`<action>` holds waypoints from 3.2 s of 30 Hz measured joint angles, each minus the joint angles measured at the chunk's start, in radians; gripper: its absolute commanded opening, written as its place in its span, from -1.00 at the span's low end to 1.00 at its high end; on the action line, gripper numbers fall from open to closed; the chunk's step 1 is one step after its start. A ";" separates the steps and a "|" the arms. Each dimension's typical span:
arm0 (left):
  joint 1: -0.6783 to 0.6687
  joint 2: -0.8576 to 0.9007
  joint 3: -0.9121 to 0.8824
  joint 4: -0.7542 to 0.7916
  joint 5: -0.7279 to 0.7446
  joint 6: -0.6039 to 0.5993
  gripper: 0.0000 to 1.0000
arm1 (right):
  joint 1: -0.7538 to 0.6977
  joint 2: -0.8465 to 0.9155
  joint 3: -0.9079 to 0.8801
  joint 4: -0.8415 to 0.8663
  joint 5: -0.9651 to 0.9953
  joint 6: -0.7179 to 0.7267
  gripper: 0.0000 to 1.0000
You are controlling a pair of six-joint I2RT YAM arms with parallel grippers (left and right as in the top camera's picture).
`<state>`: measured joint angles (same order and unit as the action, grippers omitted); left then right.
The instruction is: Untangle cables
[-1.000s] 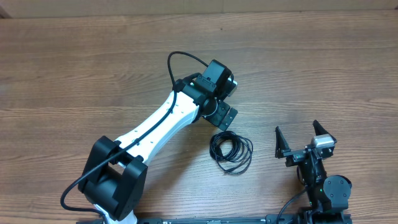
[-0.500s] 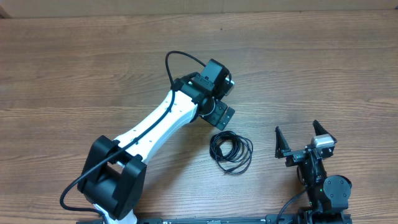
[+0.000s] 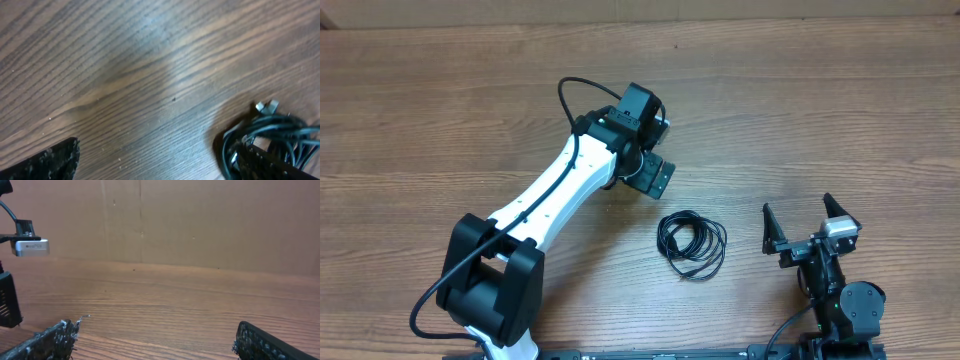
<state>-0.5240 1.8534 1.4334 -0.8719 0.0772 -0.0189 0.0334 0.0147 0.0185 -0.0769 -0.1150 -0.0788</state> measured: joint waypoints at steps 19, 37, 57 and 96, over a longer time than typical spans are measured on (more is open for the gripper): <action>-0.027 0.002 -0.116 0.052 0.251 0.307 0.38 | 0.000 0.000 0.000 0.000 0.000 0.000 0.99; -0.038 0.010 -0.231 0.181 0.269 0.298 -0.92 | 0.000 0.000 0.000 0.000 0.000 0.000 1.00; -0.037 0.000 -0.114 0.026 0.269 0.157 -0.92 | 0.000 0.000 0.000 0.000 0.000 0.000 1.00; -0.040 -0.219 -0.090 -0.094 -0.006 -0.689 -0.92 | 0.000 0.000 0.000 0.000 0.000 0.000 1.00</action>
<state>-0.5636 1.6341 1.3434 -0.9661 0.0711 -0.7078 0.0334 0.0147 0.0185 -0.0772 -0.1150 -0.0784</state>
